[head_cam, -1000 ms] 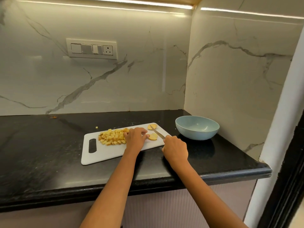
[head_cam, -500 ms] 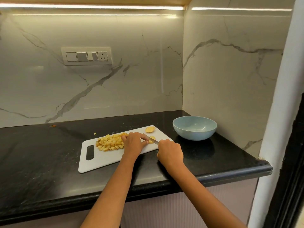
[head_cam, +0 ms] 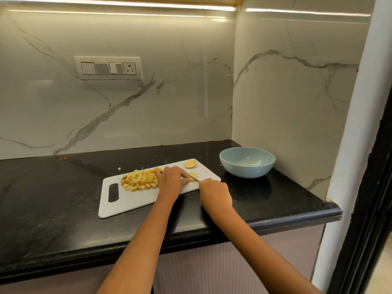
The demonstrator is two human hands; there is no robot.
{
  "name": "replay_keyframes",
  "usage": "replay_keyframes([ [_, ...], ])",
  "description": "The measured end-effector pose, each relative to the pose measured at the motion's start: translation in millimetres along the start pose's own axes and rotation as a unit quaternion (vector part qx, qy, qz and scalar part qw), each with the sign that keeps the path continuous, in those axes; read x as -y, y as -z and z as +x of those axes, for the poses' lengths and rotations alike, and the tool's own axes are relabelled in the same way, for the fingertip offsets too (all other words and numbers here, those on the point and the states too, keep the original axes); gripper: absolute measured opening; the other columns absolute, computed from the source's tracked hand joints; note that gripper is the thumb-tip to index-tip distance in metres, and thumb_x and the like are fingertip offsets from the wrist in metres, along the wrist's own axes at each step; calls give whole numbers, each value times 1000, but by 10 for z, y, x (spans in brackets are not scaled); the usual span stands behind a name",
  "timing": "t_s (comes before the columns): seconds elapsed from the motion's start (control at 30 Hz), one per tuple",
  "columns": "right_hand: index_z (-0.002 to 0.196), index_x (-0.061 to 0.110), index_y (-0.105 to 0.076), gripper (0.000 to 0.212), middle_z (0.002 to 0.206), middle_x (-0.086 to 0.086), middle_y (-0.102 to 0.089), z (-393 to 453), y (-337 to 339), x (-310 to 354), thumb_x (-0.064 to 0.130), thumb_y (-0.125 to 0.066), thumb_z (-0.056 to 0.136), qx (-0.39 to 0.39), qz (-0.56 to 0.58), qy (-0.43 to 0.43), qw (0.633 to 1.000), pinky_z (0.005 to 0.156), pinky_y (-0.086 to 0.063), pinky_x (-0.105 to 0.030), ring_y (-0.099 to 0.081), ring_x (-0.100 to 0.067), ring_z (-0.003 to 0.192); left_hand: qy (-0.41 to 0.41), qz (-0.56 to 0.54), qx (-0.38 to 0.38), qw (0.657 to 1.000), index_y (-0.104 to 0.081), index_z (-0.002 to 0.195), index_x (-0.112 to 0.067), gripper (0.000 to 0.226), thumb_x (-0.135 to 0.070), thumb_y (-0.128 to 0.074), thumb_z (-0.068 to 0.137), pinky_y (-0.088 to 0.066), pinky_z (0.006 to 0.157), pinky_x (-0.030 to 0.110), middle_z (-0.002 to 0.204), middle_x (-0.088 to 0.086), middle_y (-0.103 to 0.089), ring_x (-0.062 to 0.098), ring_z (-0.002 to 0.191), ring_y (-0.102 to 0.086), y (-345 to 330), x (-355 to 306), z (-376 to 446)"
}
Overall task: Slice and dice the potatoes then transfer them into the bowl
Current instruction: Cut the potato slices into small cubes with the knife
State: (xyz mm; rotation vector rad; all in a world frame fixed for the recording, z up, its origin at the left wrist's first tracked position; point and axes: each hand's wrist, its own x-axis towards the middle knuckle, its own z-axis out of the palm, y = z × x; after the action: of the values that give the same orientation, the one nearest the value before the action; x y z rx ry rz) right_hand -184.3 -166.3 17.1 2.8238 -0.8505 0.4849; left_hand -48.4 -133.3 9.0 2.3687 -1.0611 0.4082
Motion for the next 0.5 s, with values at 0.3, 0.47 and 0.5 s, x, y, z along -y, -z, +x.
replay_keyframes([
  [0.3,115,7,-55,23,111,-11,-59,134,3,-96,17,-48,96,14,76,-58,995,69,-41,-28,-61,-24,97,8,-41,3,999,-70,99,-29,15,-32,-61,87,-24,88,35,111,-8,-65,15,109,-51,-51,68,18],
  [0.47,111,8,-56,21,107,-10,-60,113,-6,-90,20,-47,96,15,100,-59,993,68,-39,-29,-61,-24,93,38,-71,-60,995,-71,93,-26,13,-21,-60,89,-21,81,31,100,-5,-69,15,103,-55,-13,82,29],
  [0.5,112,8,-56,22,107,-10,-60,105,-6,-75,20,-47,96,20,97,-51,994,68,-38,-29,-61,-24,93,36,-72,-57,995,-71,91,-26,12,-21,-61,88,-20,81,31,98,-5,-69,15,102,-55,-9,82,24],
])
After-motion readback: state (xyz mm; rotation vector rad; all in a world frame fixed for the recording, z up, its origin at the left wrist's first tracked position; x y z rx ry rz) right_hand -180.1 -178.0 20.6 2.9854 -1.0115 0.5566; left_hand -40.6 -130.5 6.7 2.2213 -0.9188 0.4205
